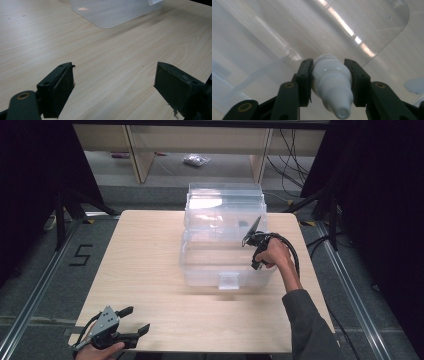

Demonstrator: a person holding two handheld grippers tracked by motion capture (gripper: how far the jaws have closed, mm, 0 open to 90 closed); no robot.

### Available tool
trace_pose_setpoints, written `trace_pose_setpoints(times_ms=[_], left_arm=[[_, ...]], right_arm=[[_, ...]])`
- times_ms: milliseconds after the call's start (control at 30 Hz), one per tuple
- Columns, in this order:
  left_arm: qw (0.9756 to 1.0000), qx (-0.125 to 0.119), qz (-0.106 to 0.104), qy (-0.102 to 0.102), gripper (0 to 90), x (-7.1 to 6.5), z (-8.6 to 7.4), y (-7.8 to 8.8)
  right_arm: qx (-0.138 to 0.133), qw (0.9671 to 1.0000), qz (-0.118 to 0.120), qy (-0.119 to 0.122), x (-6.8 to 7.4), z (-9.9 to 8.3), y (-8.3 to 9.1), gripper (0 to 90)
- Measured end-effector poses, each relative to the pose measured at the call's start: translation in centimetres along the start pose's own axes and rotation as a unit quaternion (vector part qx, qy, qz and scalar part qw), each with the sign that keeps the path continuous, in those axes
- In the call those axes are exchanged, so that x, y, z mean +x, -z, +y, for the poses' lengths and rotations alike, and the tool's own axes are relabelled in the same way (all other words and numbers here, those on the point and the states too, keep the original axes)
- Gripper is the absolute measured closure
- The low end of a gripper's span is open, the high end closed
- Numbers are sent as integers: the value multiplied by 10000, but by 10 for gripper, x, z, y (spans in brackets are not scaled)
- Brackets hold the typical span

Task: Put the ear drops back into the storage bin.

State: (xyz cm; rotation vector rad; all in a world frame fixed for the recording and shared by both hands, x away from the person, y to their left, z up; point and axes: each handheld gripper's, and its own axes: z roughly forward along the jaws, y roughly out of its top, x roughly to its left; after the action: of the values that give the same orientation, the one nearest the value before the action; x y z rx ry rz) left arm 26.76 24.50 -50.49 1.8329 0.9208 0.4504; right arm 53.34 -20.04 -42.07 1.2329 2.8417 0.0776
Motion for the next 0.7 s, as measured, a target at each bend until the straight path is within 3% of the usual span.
trace_pose_setpoints(times_ms=[167,233,300,500,567,700], left_arm=[[10000,-38,-38,34,152,0,0,-1],[10000,11,2,-9,152,-1,0,0],[10000,10,7,-7,153,0,0,0],[10000,12,1,-12,153,0,0,0],[10000,13,-2,-13,152,0,0,0],[10000,14,-8,-25,153,0,0,0]], right_arm=[[-31,10000,35,-56,-1,0,-5,602],[26,9999,110,54,-2,1,-6,602],[24,9999,86,-50,0,1,-7,601],[105,9999,71,77,-1,3,-10,601],[123,9998,119,-46,0,3,-12,601],[117,9999,100,-59,-1,2,-17,601]])
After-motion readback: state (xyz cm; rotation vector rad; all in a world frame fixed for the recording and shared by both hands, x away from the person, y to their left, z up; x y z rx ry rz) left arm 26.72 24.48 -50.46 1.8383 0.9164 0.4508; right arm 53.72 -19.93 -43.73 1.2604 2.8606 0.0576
